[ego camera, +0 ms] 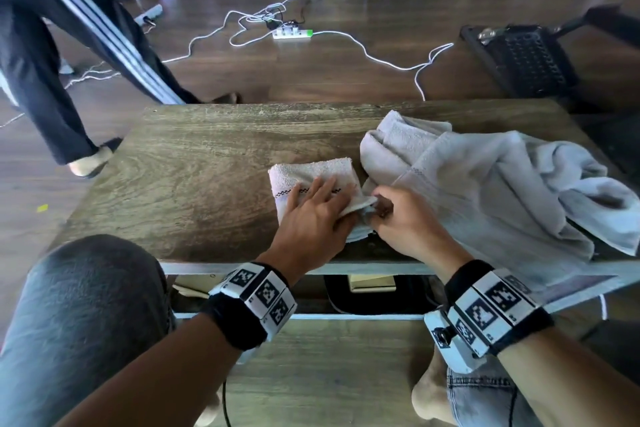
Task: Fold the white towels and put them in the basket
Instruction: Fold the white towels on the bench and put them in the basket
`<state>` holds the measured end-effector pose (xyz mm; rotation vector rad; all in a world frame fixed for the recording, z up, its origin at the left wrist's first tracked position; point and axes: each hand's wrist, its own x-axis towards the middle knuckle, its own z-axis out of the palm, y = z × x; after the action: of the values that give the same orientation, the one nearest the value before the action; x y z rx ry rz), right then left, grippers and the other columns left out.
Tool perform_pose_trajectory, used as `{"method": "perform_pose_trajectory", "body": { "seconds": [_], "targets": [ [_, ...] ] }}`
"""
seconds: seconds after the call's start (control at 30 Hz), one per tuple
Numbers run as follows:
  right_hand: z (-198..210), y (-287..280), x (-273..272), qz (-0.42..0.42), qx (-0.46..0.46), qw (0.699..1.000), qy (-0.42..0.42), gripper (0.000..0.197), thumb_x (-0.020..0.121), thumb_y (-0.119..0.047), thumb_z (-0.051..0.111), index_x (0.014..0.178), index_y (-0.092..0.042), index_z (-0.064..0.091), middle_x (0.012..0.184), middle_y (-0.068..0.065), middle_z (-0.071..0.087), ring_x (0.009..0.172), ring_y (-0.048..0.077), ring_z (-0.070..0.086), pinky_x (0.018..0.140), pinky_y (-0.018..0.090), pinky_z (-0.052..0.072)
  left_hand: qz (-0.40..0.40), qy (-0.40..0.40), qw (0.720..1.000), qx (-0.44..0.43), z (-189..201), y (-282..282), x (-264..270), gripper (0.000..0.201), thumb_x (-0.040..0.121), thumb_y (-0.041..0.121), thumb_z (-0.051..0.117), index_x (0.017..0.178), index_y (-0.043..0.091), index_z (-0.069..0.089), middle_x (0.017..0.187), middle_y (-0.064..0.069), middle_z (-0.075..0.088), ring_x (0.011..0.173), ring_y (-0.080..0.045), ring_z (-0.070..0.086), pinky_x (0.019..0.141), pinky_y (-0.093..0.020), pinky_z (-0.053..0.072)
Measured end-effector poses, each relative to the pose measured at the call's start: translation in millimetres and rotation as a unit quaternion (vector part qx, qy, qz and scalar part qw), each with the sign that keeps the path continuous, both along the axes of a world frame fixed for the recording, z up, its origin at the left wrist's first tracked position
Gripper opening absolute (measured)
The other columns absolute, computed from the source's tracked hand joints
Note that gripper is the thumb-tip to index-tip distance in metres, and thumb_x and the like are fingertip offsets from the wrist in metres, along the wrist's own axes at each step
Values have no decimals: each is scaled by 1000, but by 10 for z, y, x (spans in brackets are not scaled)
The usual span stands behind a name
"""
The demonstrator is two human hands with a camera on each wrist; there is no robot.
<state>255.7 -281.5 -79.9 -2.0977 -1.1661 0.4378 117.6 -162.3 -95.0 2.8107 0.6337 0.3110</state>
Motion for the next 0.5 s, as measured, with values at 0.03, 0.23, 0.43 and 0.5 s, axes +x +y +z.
{"method": "perform_pose_trajectory", "body": {
  "seconds": [0.03, 0.23, 0.43, 0.5],
  "targets": [
    [14, 8, 1, 3, 6, 1000, -9, 15, 83, -12, 73, 75, -19, 62, 62, -5, 59, 63, 16, 57, 59, 34, 47, 1, -12, 1000, -9, 16, 1, 1, 50, 97, 44, 40, 146, 32, 37, 156, -2, 35, 147, -25, 23, 117, -54, 17],
    [223, 88, -27, 18, 178, 976, -122, 13, 86, 0, 67, 86, -13, 71, 71, -2, 66, 60, 16, 60, 57, 31, 48, 60, -237, 959, -145, 243, -2, 8, 42, 104, 40, 32, 129, 17, 57, 125, -3, 65, 116, -18, 59, 99, -36, 46],
    [125, 25, 79, 104, 36, 984, -140, 29, 85, 2, 62, 82, -24, 75, 92, -11, 68, 81, 4, 63, 72, 29, 55, 73, -292, 939, -165, 365, -53, -23, 27, 104, 35, 36, 89, 26, 57, 86, 8, 63, 81, -9, 59, 68, -27, 42],
    [102, 3, 78, 93, 7, 985, -146, 30, 85, 3, 60, 82, -22, 77, 97, -8, 68, 83, 10, 63, 74, 33, 55, 36, -189, 974, -122, 208, 0, -8, 42, 102, 42, 31, 125, 19, 58, 125, -5, 63, 120, -20, 56, 96, -33, 46]
  ]
}}
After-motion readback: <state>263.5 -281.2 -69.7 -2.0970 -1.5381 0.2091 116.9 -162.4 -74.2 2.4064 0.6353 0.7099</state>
